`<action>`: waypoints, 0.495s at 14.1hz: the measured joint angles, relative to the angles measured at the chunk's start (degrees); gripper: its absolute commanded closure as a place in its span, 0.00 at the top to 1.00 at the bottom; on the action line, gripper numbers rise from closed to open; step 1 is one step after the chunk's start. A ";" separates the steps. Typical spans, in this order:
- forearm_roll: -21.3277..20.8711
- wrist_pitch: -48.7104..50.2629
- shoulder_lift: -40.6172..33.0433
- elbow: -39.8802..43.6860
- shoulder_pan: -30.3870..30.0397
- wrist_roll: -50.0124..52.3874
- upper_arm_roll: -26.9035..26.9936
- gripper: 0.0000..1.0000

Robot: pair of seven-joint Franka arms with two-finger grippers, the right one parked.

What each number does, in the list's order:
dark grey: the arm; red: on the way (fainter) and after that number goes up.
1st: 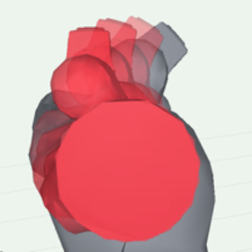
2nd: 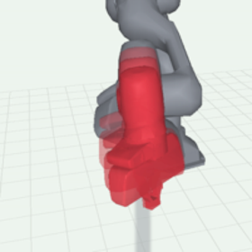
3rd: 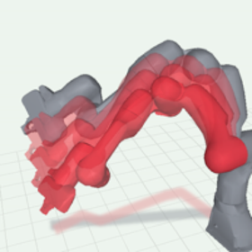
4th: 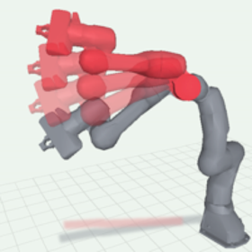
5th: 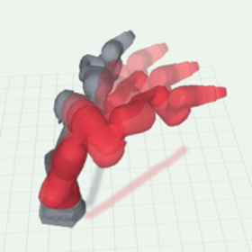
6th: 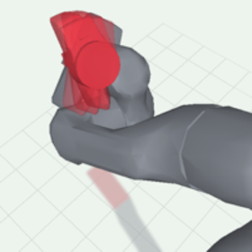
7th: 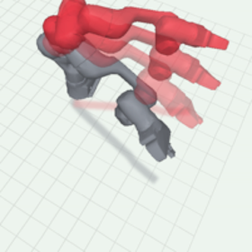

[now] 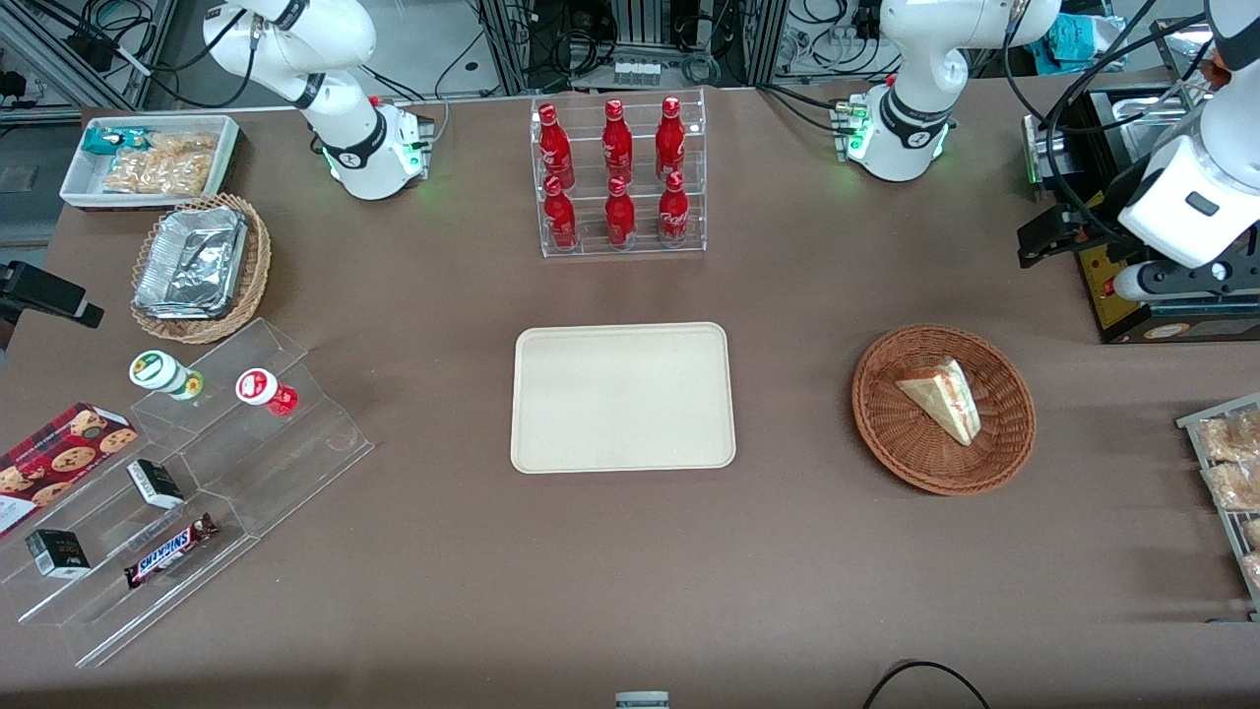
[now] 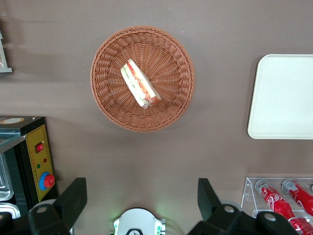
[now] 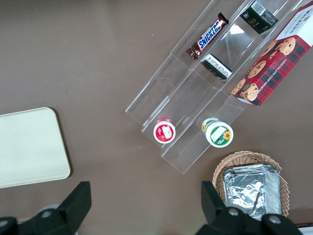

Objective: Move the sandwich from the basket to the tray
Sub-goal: 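Move the left gripper over the wrapped sandwich in the wicker basket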

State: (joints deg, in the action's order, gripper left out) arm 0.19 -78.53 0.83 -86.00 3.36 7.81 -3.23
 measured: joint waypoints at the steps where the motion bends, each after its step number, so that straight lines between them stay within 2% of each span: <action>1: 0.00 0.27 -0.19 0.02 0.00 -0.14 0.00 1.00; 5: -0.06 1.51 -0.04 -3.09 0.00 -0.14 0.00 1.00; 7: -0.10 -3.51 0.61 -8.78 0.00 -0.14 0.02 1.00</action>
State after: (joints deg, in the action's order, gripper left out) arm 0.09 -82.05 1.44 -94.78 3.36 7.67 -3.21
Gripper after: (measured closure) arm 0.000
